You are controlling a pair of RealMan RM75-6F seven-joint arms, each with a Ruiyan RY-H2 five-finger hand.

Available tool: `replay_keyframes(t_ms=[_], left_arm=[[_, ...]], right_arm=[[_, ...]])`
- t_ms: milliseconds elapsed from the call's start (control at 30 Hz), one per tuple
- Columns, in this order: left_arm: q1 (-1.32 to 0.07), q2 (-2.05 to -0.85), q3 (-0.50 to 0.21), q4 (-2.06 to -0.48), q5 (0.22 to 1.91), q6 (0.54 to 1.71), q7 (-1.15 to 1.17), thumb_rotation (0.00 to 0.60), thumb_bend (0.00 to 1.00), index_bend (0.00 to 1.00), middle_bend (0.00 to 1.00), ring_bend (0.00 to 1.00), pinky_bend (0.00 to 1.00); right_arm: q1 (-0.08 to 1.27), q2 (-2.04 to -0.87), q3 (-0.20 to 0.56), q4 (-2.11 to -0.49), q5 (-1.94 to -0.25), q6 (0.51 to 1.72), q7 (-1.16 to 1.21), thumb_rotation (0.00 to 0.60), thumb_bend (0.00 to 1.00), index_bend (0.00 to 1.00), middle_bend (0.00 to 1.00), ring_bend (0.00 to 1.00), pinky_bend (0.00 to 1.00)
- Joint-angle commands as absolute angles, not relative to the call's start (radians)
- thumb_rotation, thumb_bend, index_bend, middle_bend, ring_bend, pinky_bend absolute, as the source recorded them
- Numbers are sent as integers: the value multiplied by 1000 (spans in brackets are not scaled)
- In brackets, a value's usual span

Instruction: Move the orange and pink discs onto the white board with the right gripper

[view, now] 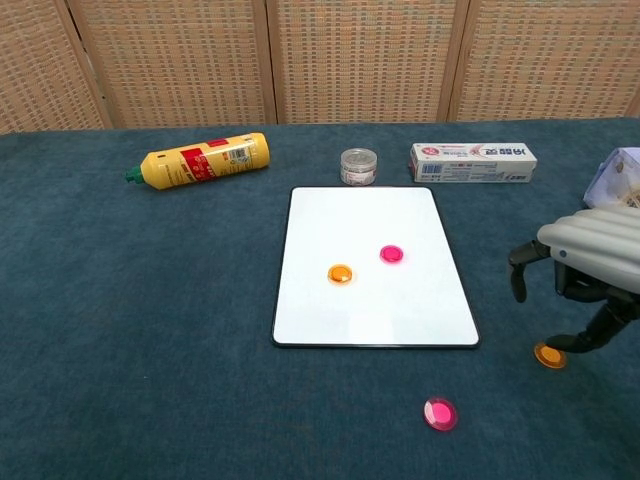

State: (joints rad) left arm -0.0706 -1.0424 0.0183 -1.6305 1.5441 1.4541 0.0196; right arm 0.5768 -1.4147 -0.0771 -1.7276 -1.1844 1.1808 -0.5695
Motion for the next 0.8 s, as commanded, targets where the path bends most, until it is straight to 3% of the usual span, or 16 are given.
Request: replay_keyframes(t_ms=[33, 633, 800], left_arm=[[-71, -1043, 18, -1631, 1542, 1453, 23, 600, 0, 0, 0, 0, 0], [-72, -1044, 18, -1630, 1540, 1451, 23, 600, 0, 0, 0, 0, 0], [-72, -1045, 17, -1631, 1539, 1452, 24, 600, 0, 0, 0, 0, 0]], right_arm=[[567, -1427, -79, -1708, -1188, 1170, -560, 600, 260, 441, 993, 945, 1000], [560, -1465, -43, -1663, -1065, 1080, -611, 600, 260, 441, 993, 945, 1000], [560, -1469, -38, -1662, -1059, 1070, -616, 600, 310, 441, 993, 945, 1000]])
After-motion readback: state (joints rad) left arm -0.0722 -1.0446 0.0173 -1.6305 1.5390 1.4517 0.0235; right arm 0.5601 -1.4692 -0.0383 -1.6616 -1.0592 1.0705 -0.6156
